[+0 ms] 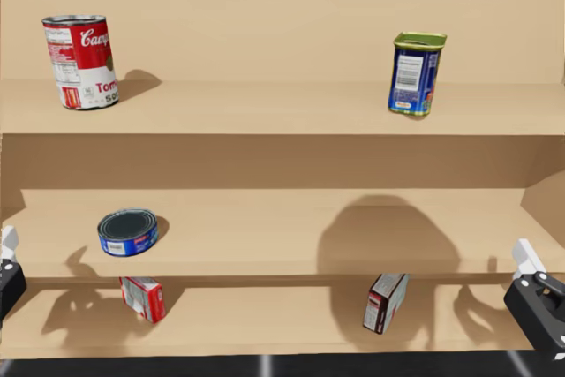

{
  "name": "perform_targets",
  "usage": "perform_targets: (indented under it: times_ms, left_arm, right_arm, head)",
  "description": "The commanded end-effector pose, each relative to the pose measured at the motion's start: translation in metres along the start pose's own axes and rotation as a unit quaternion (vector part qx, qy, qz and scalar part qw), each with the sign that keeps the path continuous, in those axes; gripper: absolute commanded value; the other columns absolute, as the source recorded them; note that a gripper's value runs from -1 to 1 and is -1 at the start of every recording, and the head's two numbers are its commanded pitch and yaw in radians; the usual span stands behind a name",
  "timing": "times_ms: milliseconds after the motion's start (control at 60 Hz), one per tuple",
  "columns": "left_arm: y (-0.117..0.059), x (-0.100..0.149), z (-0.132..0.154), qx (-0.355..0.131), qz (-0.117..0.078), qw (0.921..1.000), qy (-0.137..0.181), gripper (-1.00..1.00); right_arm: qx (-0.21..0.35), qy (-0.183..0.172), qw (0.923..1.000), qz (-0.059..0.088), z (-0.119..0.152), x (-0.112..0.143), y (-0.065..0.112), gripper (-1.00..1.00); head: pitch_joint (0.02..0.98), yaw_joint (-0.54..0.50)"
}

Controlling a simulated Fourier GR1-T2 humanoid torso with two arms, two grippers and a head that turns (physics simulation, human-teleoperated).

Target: Look through the shelves, find the pudding box, and take it.

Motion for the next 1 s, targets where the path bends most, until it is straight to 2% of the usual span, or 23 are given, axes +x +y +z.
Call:
perform_targets:
  times_ms: [17,167,383,517,583,633,650,700,733,750,783,800,833,867,883,917,950,1000]
  left_arm:
    - [-0.002,-0.001,0.000,-0.004,-0.004,1.0000,0.003,-1.00]
    - [-0.003,-0.001,0.000,-0.008,-0.006,0.9999,0.003,-1.00]
    - [-0.007,-0.001,0.001,-0.018,-0.008,0.9998,0.003,-1.00]
    - [-0.010,-0.002,0.001,-0.023,-0.008,0.9997,0.004,-1.00]
    - [-0.011,-0.002,0.001,-0.023,-0.010,0.9997,0.005,-1.00]
    - [-0.011,-0.002,0.000,-0.023,-0.010,0.9997,0.005,-1.00]
    - [-0.011,-0.002,0.000,-0.022,-0.010,0.9997,0.005,-1.00]
    - [-0.011,-0.002,0.000,-0.022,-0.009,0.9997,0.006,-1.00]
    - [-0.011,-0.002,0.001,-0.022,-0.009,0.9997,0.006,-1.00]
    - [-0.011,-0.002,0.001,-0.022,-0.007,0.9997,0.007,-1.00]
    - [-0.011,-0.001,0.001,-0.024,-0.004,0.9997,0.008,-1.00]
    - [-0.011,-0.001,0.001,-0.026,-0.002,0.9996,0.009,-1.00]
    - [-0.010,-0.001,0.001,-0.027,0.001,0.9996,0.009,-1.00]
    - [-0.010,-0.001,0.001,-0.026,0.001,0.9996,0.009,-1.00]
    - [-0.010,-0.001,0.001,-0.027,0.002,0.9996,0.009,-1.00]
    - [-0.010,-0.001,0.001,-0.027,0.002,0.9996,0.010,-1.00]
    - [-0.010,-0.001,0.001,-0.027,0.002,0.9996,0.010,-1.00]
    - [-0.010,-0.001,0.001,-0.027,0.003,0.9996,0.011,-1.00]
  right_arm:
    - [0.000,0.001,1.0000,0.002,0.000,-0.001,0.000,-1.00]
    - [0.002,0.002,1.0000,0.005,0.000,-0.001,0.000,-1.00]
    - [0.004,0.002,0.9999,0.010,0.000,-0.002,0.001,-1.00]
    - [0.012,0.005,0.9997,0.020,-0.001,-0.004,0.004,-1.00]
    - [0.013,0.010,0.9997,0.017,-0.001,-0.004,0.005,-1.00]
    - [0.016,0.009,0.9995,0.024,-0.001,-0.004,0.005,-1.00]
    - [0.019,0.008,0.9993,0.032,-0.001,-0.003,0.005,-1.00]
    - [0.028,0.006,0.9992,0.027,-0.001,-0.003,0.005,-1.00]
    - [0.034,0.009,0.9987,0.038,-0.001,-0.002,0.005,-1.00]
    - [0.037,0.012,0.9985,0.038,0.001,-0.001,0.005,-1.00]
    - [0.065,0.025,0.9975,0.011,0.003,0.000,0.005,-1.00]
    - [0.072,0.029,0.9970,0.008,0.004,0.001,0.006,-1.00]
    - [0.097,0.037,0.9947,0.004,0.008,0.002,0.010,-1.00]
    - [0.113,0.046,0.9925,0.005,0.010,0.003,0.012,-1.00]
    - [0.129,0.054,0.9902,0.010,0.013,0.003,0.015,-1.00]
    - [0.147,0.060,0.9872,0.007,0.015,0.002,0.016,-1.00]
    - [0.180,0.081,0.9803,0.000,0.020,0.000,0.018,-1.00]
    - [0.197,0.091,0.9762,-0.002,0.023,-0.003,0.019,-1.00]
  head:
    - [0.549,-0.05]
    - [0.633,-0.10]
    - [0.730,-0.21]
    - [0.753,-0.24]
    - [0.758,-0.24]
    - [0.757,-0.25]
    - [0.756,-0.25]
    - [0.751,-0.25]
    - [0.747,-0.24]
    - [0.744,-0.24]
    - [0.741,-0.24]
    - [0.740,-0.24]
    - [0.735,-0.24]
    - [0.732,-0.24]
    - [0.731,-0.24]
    - [0.729,-0.24]
    - [0.729,-0.24]
    - [0.729,-0.24]
